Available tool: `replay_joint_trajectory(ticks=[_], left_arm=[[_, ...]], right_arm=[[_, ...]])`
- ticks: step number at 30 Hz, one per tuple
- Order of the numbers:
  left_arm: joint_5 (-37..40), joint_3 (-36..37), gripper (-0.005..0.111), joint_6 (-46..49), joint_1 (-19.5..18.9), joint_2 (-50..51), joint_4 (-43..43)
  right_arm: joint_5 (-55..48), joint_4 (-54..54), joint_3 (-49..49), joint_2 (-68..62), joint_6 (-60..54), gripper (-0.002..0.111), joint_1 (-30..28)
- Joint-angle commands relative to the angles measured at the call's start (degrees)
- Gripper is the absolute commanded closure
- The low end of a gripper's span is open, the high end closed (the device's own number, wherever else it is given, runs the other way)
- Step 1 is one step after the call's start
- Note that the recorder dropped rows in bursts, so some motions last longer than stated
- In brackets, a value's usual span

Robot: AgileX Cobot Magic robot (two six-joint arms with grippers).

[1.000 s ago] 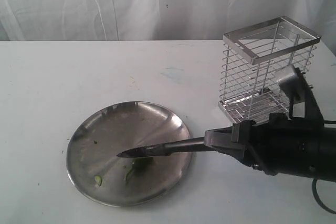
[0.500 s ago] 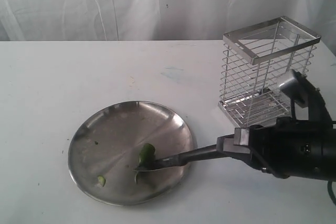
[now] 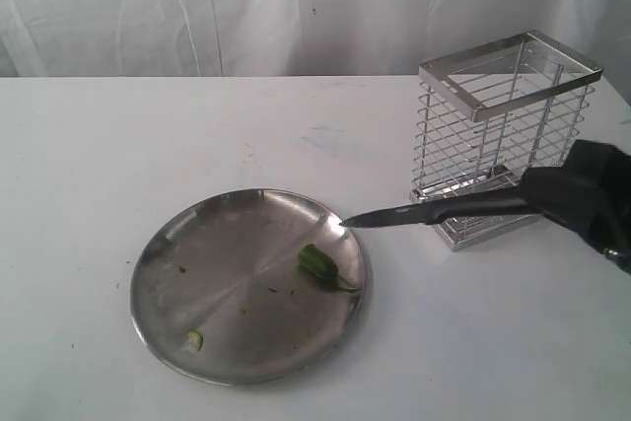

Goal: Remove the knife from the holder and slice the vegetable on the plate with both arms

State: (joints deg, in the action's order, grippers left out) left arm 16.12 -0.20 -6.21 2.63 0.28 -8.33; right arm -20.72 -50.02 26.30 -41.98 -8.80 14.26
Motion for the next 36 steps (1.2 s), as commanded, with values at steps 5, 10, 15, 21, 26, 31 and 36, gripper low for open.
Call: replay_joint_trajectory(ticks=[5, 10, 15, 21, 26, 31, 36], left_arm=[[0.0, 0.2, 0.107, 0.0, 0.3, -0.3, 0.6], [0.0, 0.2, 0.107, 0.0, 0.3, -0.3, 0.6], [0.0, 0.2, 0.107, 0.0, 0.3, -0.3, 0.6], [0.0, 0.2, 0.107, 0.0, 0.3, -0.3, 0.6], [0.0, 0.2, 0.107, 0.0, 0.3, -0.3, 0.6], [0.0, 0.2, 0.107, 0.0, 0.3, -0.3, 0.6], [0.0, 0.2, 0.107, 0.0, 0.3, -0.3, 0.6]], right_arm=[[12.5, 1.5, -4.4, 4.9, 16.1, 0.108, 2.4], [17.9, -0.1, -9.3, 4.8, 16.7, 0.108, 7.5], [35.6, 13.0, -14.5, 4.8, 34.9, 0.108, 15.9], [59.8, 48.1, -19.6, 1.2, 67.8, 0.108, 20.5], [64.3, 51.2, -19.6, -7.5, 68.6, 0.108, 20.5], [75.6, 53.6, -19.6, -18.7, 69.8, 0.108, 20.5], [84.1, 55.1, -19.6, -31.4, 70.6, 0.108, 20.5]])
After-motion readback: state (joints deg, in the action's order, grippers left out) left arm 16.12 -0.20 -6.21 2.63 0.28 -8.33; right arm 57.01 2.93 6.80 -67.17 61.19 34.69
